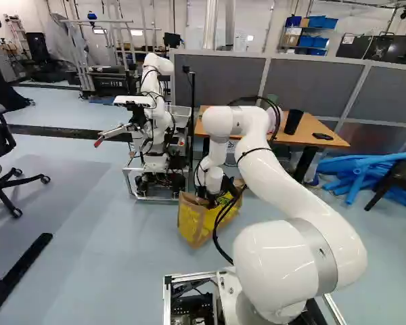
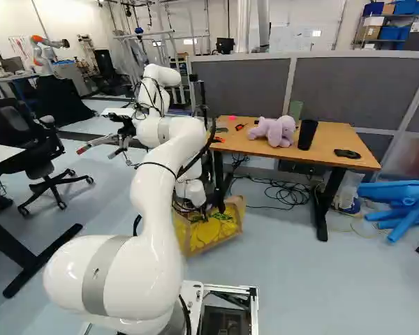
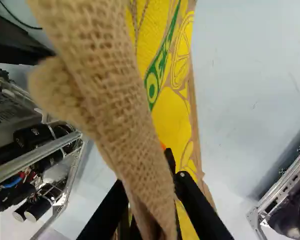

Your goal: Pick up the bag on the ground and place it on the table

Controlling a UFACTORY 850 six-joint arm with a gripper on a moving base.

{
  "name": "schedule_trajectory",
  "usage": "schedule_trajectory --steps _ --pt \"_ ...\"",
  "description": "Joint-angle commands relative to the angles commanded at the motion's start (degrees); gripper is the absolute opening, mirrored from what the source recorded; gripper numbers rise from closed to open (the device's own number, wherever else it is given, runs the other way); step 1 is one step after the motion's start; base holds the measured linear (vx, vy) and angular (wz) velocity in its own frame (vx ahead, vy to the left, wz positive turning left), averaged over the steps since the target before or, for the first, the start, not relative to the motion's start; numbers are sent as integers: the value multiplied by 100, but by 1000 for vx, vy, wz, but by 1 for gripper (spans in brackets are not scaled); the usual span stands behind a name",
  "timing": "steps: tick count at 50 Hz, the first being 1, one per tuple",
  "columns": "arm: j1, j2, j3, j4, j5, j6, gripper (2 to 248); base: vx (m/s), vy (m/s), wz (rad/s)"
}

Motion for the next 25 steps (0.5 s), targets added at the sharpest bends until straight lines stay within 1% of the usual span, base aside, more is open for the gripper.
schedule_trajectory --steps 25 --pt "0 537 442 0 0 -1502 22 0 0 0"
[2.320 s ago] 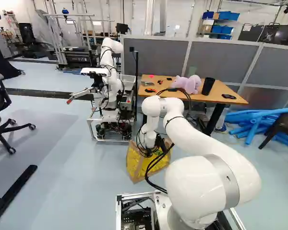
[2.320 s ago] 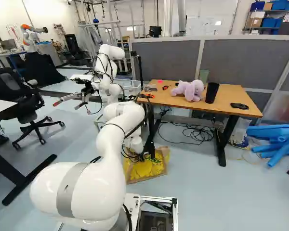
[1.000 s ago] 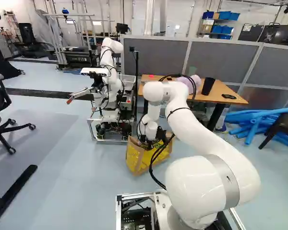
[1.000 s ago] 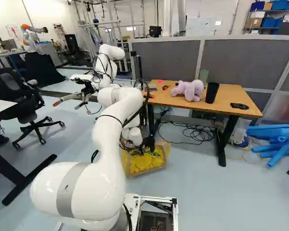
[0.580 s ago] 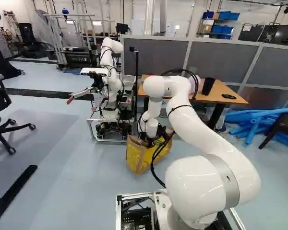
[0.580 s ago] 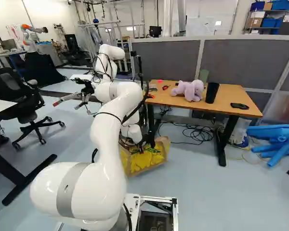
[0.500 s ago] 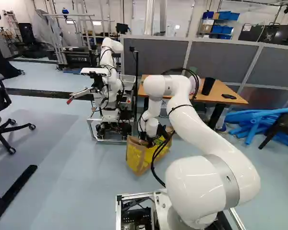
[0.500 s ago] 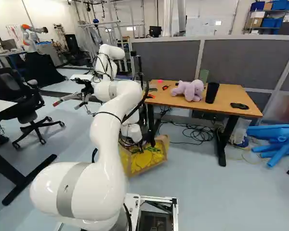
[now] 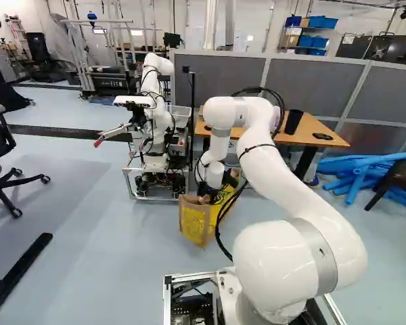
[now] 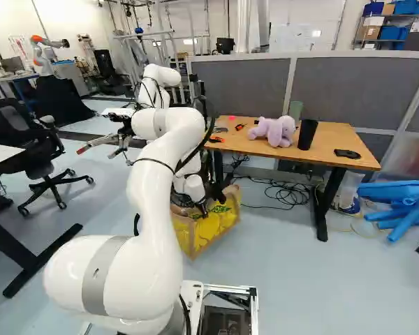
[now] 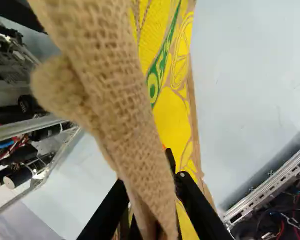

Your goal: Pick up the bag on the ground and place it on the table

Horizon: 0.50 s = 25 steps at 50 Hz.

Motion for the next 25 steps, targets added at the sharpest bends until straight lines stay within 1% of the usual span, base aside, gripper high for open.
schedule_trajectory --steps 25 --pt "0 538 418 0 0 -1505 22 0 0 0"
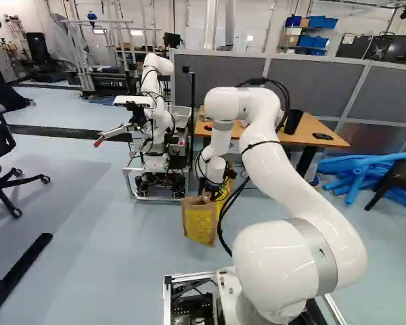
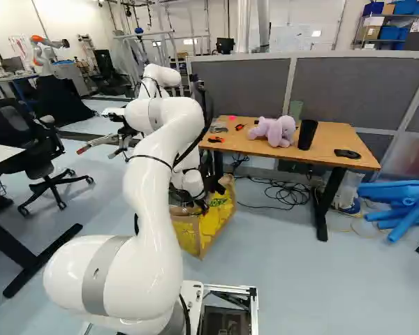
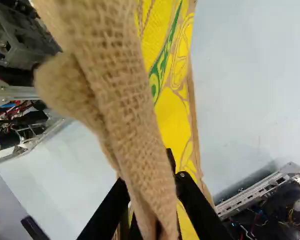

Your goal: Pick up the bag on the ground and place it on the table

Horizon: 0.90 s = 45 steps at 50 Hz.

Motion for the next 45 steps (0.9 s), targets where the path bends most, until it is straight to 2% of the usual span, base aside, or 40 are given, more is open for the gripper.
schedule_trajectory --steps 45 --pt "0 976 695 0 0 -2711 22 0 0 0"
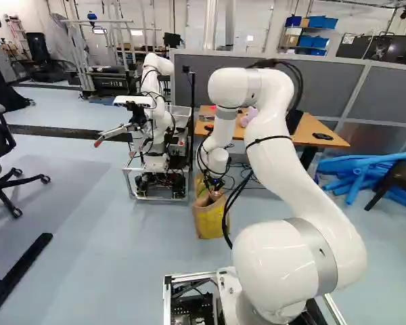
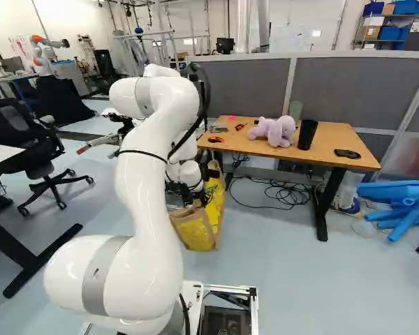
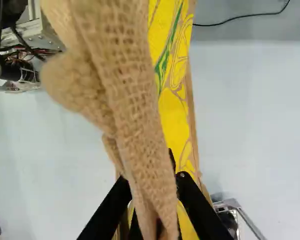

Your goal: Pick up the bag on the ground and place it on the table

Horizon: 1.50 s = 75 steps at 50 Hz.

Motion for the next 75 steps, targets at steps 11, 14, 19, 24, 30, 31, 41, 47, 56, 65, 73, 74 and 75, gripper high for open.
schedule_trajectory --steps 11,14,19,24,30,31,41,47,56,65,73,74,75 --pt "0 240 159 0 0 -662 22 0 0 0" --pt "0 306 202 0 0 -843 22 0 0 0" --pt "0 415 272 0 0 -1145 22 0 0 0" --pt "0 524 341 0 0 -1445 22 0 0 0" --pt "0 656 423 0 0 -1622 22 0 0 0" --pt "0 678 437 0 0 -1634 22 0 0 0" --pt "0 898 570 0 0 -1679 22 0 0 0" --pt "0 1030 649 0 0 -1680 22 0 0 0" --pt "0 1229 764 0 0 -1680 22 0 0 0" --pt "0 1431 878 0 0 -1680 22 0 0 0" --pt "0 1605 974 0 -16 -1680 22 0 0 0" --pt "0 1627 986 0 -21 -1680 22 0 0 0" --pt "0 1649 998 0 -26 -1680 22 0 0 0"
